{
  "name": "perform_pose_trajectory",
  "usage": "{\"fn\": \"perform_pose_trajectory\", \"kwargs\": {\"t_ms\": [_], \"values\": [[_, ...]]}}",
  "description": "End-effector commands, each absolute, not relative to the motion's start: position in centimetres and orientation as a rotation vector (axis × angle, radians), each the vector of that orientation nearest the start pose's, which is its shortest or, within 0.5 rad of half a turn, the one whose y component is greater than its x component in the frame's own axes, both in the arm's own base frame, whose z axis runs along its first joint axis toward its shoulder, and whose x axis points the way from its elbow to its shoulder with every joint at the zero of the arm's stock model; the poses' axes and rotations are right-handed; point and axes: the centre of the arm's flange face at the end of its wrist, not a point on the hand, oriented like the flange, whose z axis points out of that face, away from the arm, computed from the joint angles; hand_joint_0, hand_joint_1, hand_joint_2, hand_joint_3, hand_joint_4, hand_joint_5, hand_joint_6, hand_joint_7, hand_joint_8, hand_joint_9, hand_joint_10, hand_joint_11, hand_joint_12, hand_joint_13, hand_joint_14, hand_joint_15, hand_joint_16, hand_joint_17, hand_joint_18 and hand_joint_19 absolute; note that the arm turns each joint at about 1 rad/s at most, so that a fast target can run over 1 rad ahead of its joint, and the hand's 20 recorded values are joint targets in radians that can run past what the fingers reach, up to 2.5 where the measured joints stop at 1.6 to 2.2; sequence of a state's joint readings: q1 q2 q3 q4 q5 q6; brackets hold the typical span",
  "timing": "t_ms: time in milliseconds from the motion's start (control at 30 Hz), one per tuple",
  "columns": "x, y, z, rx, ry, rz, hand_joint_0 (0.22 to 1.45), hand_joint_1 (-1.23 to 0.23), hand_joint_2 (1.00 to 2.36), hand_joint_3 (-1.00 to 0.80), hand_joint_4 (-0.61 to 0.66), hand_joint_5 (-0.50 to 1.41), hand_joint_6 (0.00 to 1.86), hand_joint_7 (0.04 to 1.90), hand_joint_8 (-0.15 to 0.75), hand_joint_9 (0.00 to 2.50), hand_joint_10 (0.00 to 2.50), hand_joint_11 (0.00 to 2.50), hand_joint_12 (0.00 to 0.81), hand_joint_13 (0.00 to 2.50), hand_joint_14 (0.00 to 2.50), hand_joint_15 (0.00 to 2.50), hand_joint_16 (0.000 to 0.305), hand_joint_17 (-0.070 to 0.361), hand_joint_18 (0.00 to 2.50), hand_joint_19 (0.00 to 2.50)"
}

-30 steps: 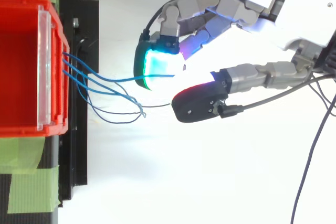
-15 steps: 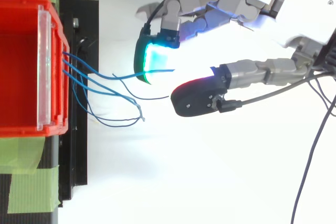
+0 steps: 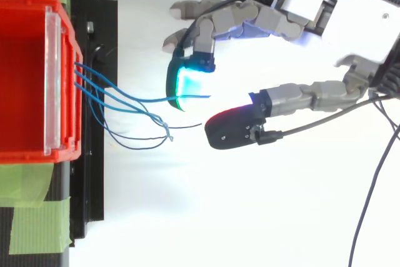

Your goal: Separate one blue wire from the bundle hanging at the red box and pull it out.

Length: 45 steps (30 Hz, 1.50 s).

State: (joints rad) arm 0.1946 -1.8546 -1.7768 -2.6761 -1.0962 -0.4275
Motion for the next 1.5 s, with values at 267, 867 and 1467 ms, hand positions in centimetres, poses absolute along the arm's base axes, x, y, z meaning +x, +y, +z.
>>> {"fn": "perform_pose_trajectory", "kwargs": {"t_ms": [267, 867, 1467], "values": [[56.6, -6.2, 27.6, 1.078, 1.340, 0.616, 0.59, -0.79, 1.02, -0.16, -0.23, -0.10, 0.71, 1.16, 0.197, 0.36, 0.01, 0.33, 0.324, 0.02, 0.01, 0.17, 0.046, 0.104, 0.00, 0.24], [54.4, -5.1, 25.0, 1.166, 1.411, 0.619, 0.59, -0.79, 1.02, -0.16, -0.23, -0.10, 0.70, 1.16, 0.200, 0.37, 0.01, 0.34, 0.325, 0.03, 0.01, 0.18, 0.046, 0.104, 0.00, 0.24], [53.0, -4.4, 23.4, 1.232, 1.415, 0.623, 0.59, -0.79, 1.02, -0.17, -0.23, -0.10, 0.70, 1.16, 0.204, 0.39, 0.01, 0.33, 0.326, 0.03, 0.01, 0.17, 0.046, 0.104, 0.00, 0.24]]}}
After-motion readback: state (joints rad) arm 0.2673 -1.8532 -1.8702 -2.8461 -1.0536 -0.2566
